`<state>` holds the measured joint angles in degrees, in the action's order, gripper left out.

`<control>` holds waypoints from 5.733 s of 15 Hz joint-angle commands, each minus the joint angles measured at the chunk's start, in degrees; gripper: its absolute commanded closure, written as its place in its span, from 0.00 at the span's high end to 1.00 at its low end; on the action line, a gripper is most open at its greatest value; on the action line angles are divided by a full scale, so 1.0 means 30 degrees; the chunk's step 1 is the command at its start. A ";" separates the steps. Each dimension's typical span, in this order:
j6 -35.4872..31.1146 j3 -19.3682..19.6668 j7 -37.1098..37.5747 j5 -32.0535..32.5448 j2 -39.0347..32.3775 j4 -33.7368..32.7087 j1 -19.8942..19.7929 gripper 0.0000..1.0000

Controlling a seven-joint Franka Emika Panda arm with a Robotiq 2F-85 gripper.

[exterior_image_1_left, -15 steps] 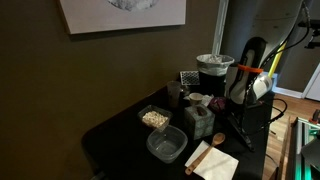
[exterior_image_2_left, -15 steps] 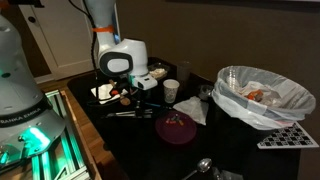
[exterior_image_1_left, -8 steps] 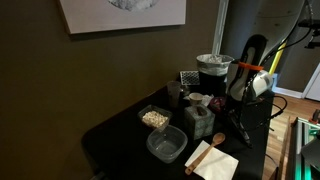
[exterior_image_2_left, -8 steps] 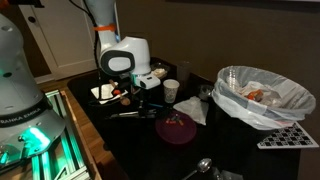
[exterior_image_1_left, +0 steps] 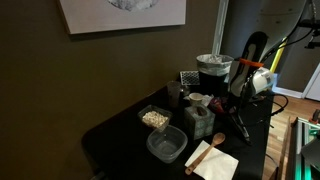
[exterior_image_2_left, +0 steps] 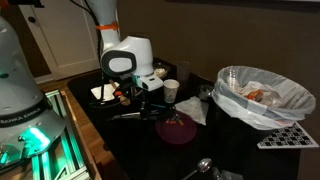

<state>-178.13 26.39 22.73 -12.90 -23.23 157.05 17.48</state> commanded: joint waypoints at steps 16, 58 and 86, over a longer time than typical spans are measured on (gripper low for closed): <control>0.0482 -1.1069 -0.6641 -0.2241 0.2171 0.0153 -1.4309 0.16; 1.2335 -0.6094 -0.8602 0.0933 -0.1211 -0.6922 -1.0878 0.26; 1.3643 -0.6081 -0.8444 0.1564 -0.3524 -0.9196 -1.0742 0.79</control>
<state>-139.29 7.55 -3.47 -9.50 -32.16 131.47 -15.41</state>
